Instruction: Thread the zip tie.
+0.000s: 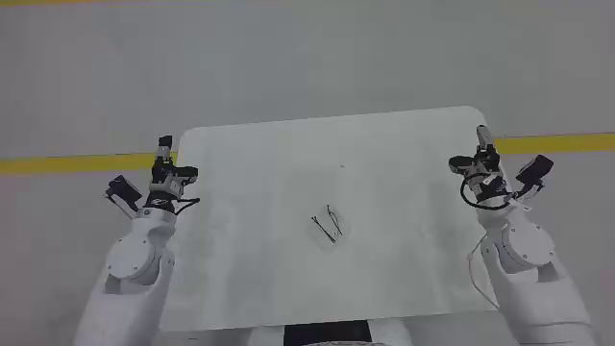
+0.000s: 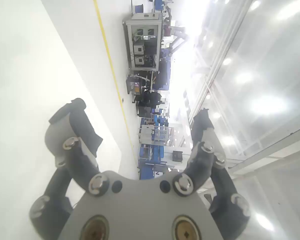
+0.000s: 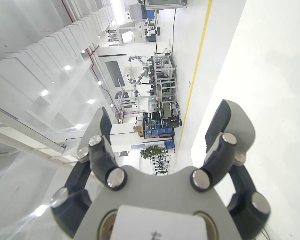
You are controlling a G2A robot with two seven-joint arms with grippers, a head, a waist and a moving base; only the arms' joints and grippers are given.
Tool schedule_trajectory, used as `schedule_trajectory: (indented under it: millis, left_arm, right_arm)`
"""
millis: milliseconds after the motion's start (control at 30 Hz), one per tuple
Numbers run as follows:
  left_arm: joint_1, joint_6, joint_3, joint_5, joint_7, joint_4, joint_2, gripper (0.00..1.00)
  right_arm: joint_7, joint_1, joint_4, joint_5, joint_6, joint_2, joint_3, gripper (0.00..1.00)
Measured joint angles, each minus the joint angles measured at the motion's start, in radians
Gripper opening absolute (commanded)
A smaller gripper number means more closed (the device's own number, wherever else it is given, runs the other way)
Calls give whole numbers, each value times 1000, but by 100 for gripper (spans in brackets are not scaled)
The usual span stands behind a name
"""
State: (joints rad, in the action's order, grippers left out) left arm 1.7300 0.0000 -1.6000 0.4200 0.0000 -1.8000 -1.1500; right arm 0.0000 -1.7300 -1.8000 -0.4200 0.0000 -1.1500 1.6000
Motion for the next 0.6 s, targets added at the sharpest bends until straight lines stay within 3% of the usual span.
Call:
schedule_trajectory:
  millis: [100,367,433,600]
  left_arm:
    - [0,0,0,0,0,0,0,100]
    - [0,0,0,0,0,0,0,100]
    - [0,0,0,0,0,0,0,100]
    - [0,0,0,0,0,0,0,100]
  right_arm:
    - [6,8,-11,32,-17,2,1,100]
    - [78,5,-50,352,-77,8,-41,100]
    - [83,1,-48,375,-99,8,-42,100]
    - [81,1,-48,370,-94,8,-41,100]
